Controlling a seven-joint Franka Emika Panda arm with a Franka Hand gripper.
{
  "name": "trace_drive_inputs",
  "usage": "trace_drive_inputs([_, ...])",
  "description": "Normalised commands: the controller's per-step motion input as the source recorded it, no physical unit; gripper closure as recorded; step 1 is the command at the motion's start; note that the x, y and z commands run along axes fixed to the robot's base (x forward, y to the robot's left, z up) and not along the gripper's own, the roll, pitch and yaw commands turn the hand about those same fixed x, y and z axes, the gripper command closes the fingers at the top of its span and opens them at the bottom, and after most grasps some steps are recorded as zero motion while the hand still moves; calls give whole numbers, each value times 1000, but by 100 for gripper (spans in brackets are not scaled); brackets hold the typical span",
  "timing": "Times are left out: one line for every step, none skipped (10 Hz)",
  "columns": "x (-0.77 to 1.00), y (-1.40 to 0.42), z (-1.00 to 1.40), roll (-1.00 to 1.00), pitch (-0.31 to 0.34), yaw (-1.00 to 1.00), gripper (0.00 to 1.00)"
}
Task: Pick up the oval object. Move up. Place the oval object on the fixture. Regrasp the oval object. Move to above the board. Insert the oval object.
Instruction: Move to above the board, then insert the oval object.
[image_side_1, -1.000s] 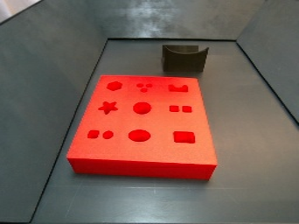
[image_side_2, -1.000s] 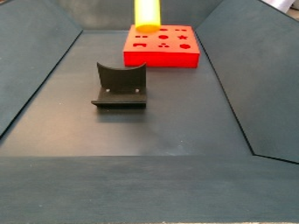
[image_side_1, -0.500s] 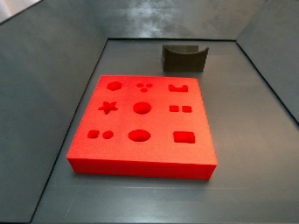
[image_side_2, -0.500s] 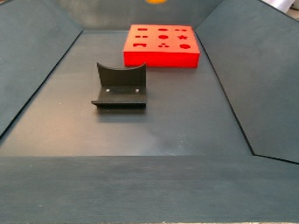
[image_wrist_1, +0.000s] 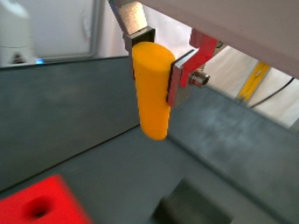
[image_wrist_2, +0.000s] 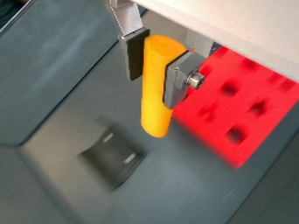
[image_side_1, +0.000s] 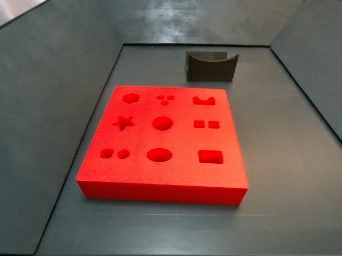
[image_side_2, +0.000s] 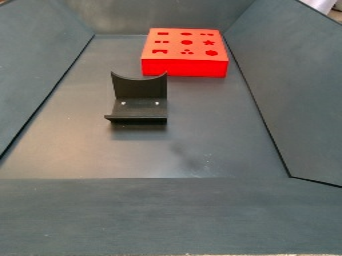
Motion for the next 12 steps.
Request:
trace_drive_inputs([-152,-1000,215,-1000,29,-1,100])
trace_drive_inputs([-151,-1000,213,-1000,28,-6,100])
trace_drive_inputs([-149,-1000,214,-948,27,1,100])
trace_drive_inputs([-135,-920,199,-621,10,-6,100])
trace_drive_inputs([-86,-529,114,-330,1,-9,100])
trace_drive_inputs([-56,-375,84,-251,7,0,100])
trace_drive_inputs([-18,-171,39,-135,0,-3,100])
trace_drive_inputs([-63,-23,-49,-34,0,0,100])
trace_drive_inputs([-57,-9,-20,-7,0,0,100])
trace_drive_inputs([0,-37,-169,7,-30,0,100])
trace_drive_inputs([289,-131,-1000,0,6,86,100])
trace_drive_inputs([449,-80,-1000,0,0,6,100])
